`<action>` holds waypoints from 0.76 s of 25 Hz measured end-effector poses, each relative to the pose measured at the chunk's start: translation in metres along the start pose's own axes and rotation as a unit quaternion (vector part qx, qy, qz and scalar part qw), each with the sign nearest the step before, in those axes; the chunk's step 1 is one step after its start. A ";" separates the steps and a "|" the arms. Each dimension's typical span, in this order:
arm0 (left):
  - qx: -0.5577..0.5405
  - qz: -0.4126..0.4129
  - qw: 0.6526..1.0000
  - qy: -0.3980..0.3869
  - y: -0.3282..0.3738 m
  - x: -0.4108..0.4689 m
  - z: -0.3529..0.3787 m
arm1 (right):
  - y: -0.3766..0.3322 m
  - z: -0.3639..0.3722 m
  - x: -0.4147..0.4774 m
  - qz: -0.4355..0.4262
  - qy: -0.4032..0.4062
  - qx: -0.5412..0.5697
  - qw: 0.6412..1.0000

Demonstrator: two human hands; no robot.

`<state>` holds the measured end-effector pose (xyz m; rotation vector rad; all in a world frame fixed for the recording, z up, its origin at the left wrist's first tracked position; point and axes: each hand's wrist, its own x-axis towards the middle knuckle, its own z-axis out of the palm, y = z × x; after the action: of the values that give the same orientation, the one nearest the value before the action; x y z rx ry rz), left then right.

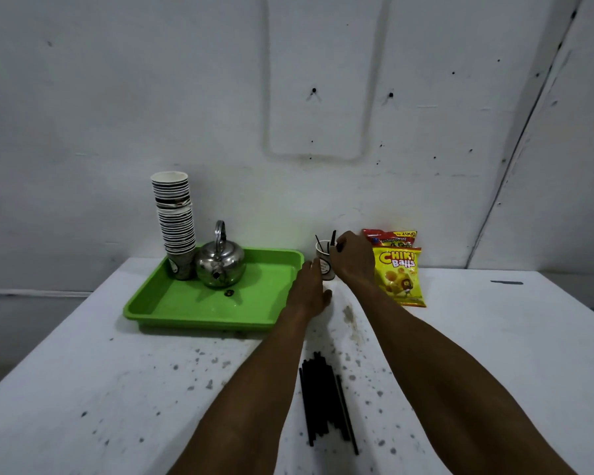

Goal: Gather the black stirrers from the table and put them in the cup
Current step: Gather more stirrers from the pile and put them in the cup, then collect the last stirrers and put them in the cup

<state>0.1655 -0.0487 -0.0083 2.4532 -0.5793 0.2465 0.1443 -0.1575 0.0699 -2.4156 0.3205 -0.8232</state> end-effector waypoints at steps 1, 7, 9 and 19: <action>0.009 0.004 1.000 -0.006 0.001 -0.009 -0.002 | -0.002 -0.004 -0.010 0.007 -0.002 0.004 1.000; -0.007 0.006 1.000 -0.017 0.017 -0.059 -0.017 | -0.002 -0.021 -0.060 0.029 -0.057 -0.015 0.998; 0.002 0.023 0.999 -0.031 0.021 -0.079 -0.019 | 0.003 -0.022 -0.079 0.061 -0.124 -0.052 0.989; 0.041 0.069 0.993 -0.087 0.018 -0.177 -0.011 | 0.016 -0.046 -0.165 0.129 -0.241 -0.111 0.956</action>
<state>-0.0005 0.0060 -0.0434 2.5334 -0.8312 0.1152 -0.0138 -0.1260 0.0103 -2.6073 0.5388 -0.0734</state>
